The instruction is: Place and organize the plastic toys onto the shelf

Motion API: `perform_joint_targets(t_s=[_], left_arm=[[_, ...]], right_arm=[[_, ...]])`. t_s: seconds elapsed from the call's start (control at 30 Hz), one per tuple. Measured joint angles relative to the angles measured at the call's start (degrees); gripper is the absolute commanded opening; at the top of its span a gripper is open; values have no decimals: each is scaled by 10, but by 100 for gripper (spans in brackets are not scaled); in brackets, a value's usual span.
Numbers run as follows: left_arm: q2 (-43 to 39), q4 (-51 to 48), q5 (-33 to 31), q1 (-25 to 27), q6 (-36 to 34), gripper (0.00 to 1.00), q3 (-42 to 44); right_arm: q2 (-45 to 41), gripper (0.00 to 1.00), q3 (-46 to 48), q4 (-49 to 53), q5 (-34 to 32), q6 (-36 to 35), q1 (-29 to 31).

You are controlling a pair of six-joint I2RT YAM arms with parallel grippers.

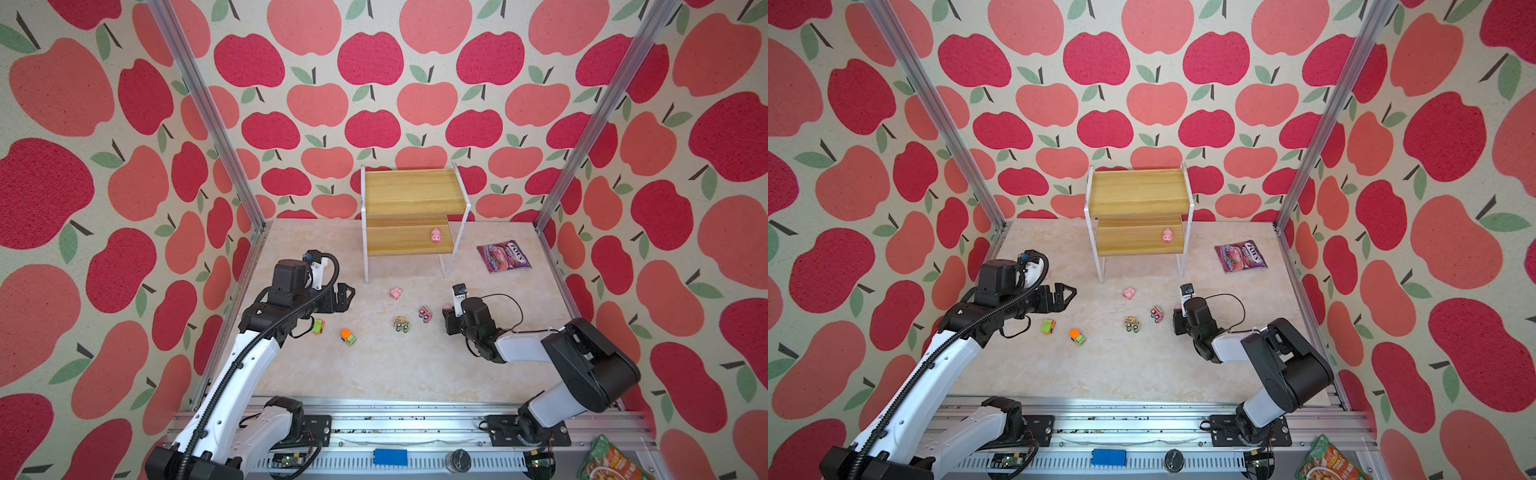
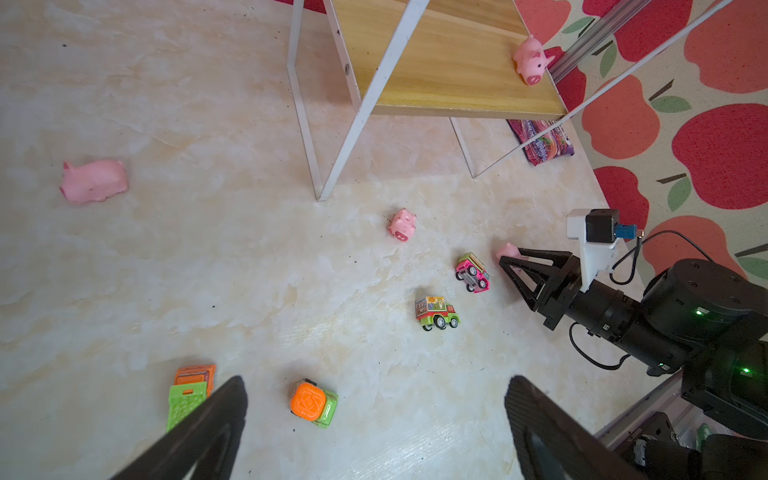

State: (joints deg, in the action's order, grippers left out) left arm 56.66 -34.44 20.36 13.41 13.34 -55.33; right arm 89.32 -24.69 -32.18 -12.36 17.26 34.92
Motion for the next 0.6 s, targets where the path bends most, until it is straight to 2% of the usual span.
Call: perform_joint_targets(t_s=[0.17, 0.3, 0.4, 0.6], left_arm=[[0, 0, 0, 0, 0, 99, 0], [0, 0, 0, 0, 0, 99, 0], [0, 0, 0, 0, 0, 99, 0], [0, 0, 0, 1, 0, 99, 0]], right_arm=[[27, 38, -8, 8, -63, 50, 12], [47, 48, -21, 1, -104, 74, 30], [55, 56, -24, -9, -118, 79, 36], [54, 64, -7, -39, -120, 54, 36]])
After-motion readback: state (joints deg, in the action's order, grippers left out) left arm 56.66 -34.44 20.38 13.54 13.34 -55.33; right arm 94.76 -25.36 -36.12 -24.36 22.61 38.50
